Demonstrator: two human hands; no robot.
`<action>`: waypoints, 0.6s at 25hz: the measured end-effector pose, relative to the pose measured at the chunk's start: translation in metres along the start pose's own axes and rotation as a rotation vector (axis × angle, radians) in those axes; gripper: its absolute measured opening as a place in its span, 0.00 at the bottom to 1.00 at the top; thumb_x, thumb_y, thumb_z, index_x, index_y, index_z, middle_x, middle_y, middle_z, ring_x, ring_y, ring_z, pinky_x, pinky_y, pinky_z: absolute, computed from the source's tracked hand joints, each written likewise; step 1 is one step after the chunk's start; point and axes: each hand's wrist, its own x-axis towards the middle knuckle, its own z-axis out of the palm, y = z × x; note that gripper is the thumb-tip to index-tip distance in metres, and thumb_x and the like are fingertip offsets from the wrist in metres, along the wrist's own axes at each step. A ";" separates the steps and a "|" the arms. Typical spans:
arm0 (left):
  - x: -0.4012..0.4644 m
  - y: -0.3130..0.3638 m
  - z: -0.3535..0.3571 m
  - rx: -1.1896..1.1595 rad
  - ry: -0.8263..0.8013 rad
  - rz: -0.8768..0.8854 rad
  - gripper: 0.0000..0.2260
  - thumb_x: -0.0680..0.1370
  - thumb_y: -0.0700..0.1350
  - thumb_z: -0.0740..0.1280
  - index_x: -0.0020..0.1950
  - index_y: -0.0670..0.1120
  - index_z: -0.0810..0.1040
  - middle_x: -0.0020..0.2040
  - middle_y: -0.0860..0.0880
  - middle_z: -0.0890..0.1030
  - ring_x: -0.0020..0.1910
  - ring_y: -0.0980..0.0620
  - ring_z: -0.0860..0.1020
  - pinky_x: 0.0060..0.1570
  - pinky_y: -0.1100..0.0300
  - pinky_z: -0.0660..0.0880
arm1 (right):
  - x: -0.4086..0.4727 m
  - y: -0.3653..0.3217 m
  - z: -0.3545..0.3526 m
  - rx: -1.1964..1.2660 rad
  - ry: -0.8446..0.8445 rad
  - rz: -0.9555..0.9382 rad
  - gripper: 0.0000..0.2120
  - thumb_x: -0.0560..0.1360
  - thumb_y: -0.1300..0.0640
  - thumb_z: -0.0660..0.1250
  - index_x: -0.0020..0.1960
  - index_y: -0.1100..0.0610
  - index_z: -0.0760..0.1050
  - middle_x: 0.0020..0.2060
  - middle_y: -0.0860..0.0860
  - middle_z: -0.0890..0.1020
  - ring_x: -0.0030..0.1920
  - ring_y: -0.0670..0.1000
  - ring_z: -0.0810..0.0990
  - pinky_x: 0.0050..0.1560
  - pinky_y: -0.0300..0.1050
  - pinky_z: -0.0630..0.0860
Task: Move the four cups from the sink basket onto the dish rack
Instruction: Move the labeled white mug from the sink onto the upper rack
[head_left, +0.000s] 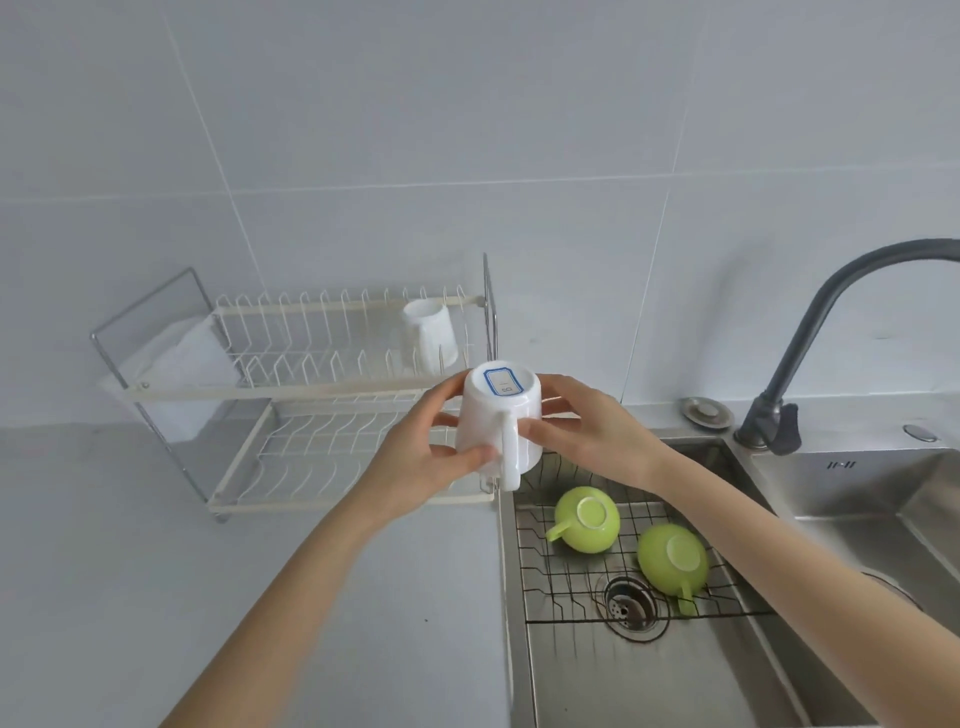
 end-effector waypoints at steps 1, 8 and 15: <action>0.000 0.000 -0.010 0.004 0.005 0.013 0.29 0.70 0.39 0.72 0.65 0.59 0.66 0.60 0.63 0.72 0.54 0.61 0.74 0.41 0.73 0.78 | 0.003 -0.008 0.005 0.002 0.008 -0.005 0.21 0.74 0.56 0.66 0.66 0.54 0.69 0.56 0.47 0.75 0.55 0.47 0.76 0.46 0.28 0.73; 0.004 0.002 -0.088 0.117 0.019 0.089 0.30 0.71 0.40 0.72 0.69 0.55 0.65 0.59 0.63 0.71 0.53 0.61 0.75 0.44 0.68 0.78 | 0.033 -0.067 0.046 -0.090 0.082 -0.092 0.20 0.74 0.55 0.66 0.65 0.56 0.70 0.54 0.45 0.73 0.52 0.46 0.75 0.57 0.39 0.73; 0.027 0.015 -0.157 0.258 0.016 0.156 0.29 0.72 0.40 0.71 0.69 0.53 0.64 0.61 0.59 0.69 0.50 0.58 0.74 0.46 0.62 0.73 | 0.083 -0.112 0.066 -0.187 0.092 -0.164 0.24 0.75 0.52 0.66 0.68 0.55 0.66 0.61 0.51 0.76 0.51 0.47 0.77 0.55 0.39 0.74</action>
